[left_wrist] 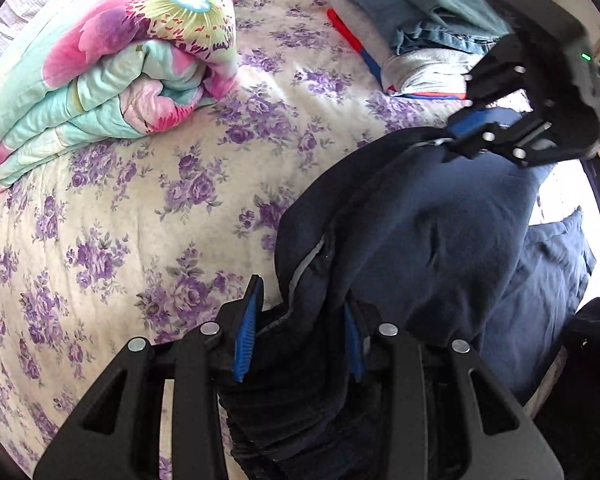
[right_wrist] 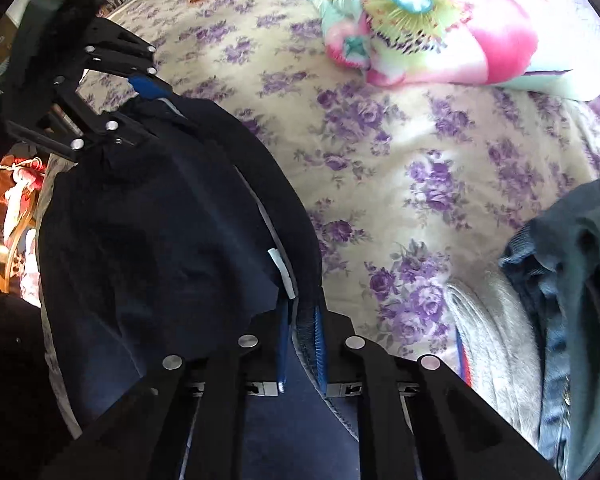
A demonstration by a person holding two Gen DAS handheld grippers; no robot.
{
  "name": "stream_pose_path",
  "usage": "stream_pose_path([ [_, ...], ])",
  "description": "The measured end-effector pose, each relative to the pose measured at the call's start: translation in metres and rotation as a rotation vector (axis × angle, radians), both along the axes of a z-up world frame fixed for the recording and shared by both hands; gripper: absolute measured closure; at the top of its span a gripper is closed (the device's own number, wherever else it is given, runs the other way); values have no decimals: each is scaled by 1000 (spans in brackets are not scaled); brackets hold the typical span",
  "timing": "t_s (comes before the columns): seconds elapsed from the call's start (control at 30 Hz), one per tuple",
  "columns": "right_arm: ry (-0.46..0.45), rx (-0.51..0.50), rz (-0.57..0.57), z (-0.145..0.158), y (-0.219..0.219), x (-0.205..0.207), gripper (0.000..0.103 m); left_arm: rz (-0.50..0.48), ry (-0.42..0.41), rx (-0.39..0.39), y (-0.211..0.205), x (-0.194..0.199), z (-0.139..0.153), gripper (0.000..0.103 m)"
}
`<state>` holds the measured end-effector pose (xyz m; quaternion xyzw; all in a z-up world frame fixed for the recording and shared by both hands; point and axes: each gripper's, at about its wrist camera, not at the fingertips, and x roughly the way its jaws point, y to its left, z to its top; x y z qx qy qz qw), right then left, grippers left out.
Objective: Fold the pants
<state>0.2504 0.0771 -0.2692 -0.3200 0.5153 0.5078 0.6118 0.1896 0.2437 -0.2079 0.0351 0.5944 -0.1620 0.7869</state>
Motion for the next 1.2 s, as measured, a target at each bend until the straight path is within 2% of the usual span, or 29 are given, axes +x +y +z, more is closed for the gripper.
stream_pose_path([
  [0.13,-22,12,-43,13,-8,-6,91,6,-5,23,-3,5,5,67],
  [0.27,-35,44,-80,39,-17,-28,91,-20,-29,48,-7,-9,22,67],
  [0.5,-139,69,-105,90,-35,-118,91,-76,-97,84,-20,-78,60,67],
  [0.6,-121,81,-131,95,-39,-153,91,-80,-99,82,-21,-115,64,67],
  [0.73,-99,57,-141,80,-36,-203,91,-93,-80,101,-24,-156,52,67],
  [0.83,-132,24,-164,58,-31,-237,91,-124,-66,153,-29,-178,32,67],
  [0.93,-164,-4,-208,31,-21,-268,91,-142,-57,217,-30,-189,6,66],
  [1.0,-149,-42,-220,4,-14,-287,91,-130,-64,231,-26,-190,-11,64],
  [1.1,-113,-83,-234,-26,-7,-292,91,-100,-73,202,-23,-186,-18,59],
  [1.2,-44,-65,-277,-22,-10,-278,92,-109,-79,198,-25,-193,-8,57],
])
